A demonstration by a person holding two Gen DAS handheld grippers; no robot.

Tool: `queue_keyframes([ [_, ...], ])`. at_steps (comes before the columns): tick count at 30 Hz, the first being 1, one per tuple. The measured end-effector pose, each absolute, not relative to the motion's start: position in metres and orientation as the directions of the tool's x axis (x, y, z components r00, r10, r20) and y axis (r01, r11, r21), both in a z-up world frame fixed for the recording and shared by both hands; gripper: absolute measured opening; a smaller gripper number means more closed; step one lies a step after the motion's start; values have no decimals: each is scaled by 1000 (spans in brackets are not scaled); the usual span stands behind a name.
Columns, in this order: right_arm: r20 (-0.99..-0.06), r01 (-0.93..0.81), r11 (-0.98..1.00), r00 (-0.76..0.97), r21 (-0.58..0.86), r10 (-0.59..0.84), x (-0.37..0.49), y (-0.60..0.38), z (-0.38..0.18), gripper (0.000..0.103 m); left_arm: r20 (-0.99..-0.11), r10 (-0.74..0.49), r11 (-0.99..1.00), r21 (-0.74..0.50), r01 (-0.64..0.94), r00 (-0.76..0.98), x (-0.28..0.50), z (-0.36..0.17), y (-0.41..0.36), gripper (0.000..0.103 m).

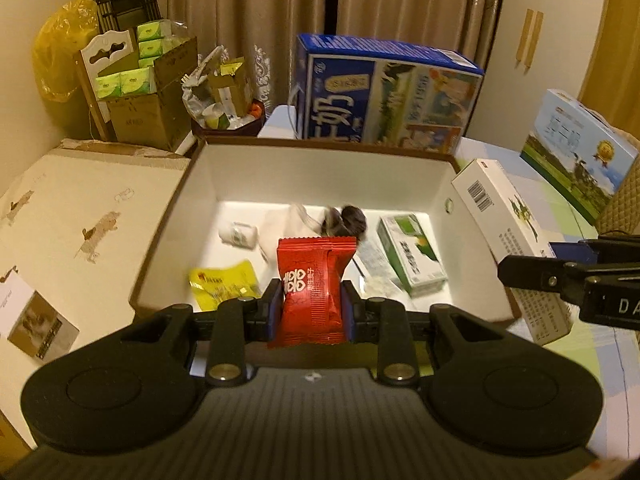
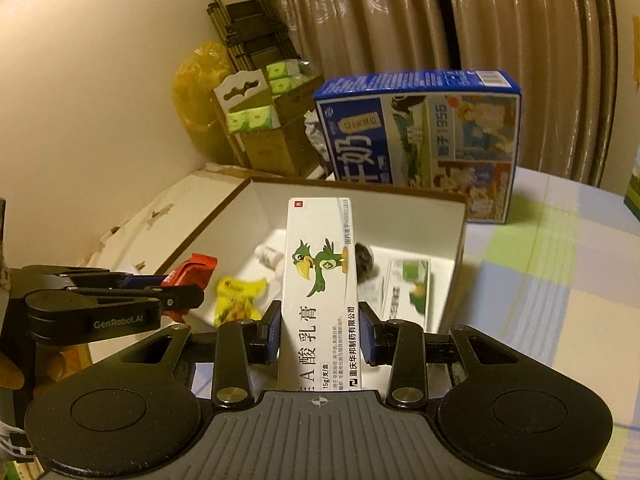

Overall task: Organize objects
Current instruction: 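Carry the red packet and ointment box with both tools over the brown box, then open both tools to drop the packet and ointment box into the box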

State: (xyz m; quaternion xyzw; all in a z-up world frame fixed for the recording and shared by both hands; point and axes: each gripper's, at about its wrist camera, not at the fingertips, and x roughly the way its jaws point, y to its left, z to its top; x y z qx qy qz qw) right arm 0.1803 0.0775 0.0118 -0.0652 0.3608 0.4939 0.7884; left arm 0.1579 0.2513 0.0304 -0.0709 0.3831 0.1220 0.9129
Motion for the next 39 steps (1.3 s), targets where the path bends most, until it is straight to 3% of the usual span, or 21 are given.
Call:
queue_keyframes([
  [14, -691, -781, 574, 274, 246, 669, 228, 143, -13, 35, -740, 178, 964, -1, -265, 649, 233, 16, 310, 25],
  [39, -783, -651, 702, 261, 289, 565, 278, 192, -65, 35, -831, 125, 975, 1, -223, 543, 318, -48, 345, 26],
])
